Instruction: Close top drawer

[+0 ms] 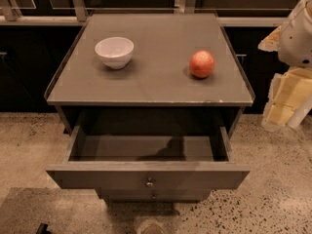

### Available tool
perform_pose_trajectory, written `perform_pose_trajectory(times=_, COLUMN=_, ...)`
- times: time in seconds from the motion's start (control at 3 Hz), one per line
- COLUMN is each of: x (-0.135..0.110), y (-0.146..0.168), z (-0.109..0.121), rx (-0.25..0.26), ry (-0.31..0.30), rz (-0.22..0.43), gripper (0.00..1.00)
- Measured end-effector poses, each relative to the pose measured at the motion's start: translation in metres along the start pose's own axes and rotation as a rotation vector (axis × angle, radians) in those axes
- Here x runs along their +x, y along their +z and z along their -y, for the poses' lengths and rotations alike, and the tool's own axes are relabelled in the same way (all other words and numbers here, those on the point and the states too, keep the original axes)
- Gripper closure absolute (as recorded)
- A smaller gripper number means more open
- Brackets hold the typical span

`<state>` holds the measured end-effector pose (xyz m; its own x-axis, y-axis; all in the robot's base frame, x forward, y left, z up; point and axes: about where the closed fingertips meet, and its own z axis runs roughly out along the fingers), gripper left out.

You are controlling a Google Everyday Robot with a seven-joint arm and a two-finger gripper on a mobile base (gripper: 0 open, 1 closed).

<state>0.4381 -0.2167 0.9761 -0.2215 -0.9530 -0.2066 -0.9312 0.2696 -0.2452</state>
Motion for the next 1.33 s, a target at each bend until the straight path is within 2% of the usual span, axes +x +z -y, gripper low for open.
perform_pose_trajectory(times=0.33, x=0.000, y=0.000, z=0.000, rx=0.000, ry=0.000, rz=0.000, gripper=0.00)
perform_pose_trajectory(times=0.67, x=0.001, y=0.002, z=-0.006, rx=0.026, ry=0.006, rz=0.020, gripper=0.00)
perform_pose_trajectory(times=1.0, x=-0.004, y=0.012, z=-0.040, rx=0.051, ry=0.046, rz=0.108, gripper=0.00)
perform_pose_trajectory(times=1.33, x=-0.018, y=0.063, z=-0.077, rx=0.009, ry=0.160, rz=0.223, gripper=0.00)
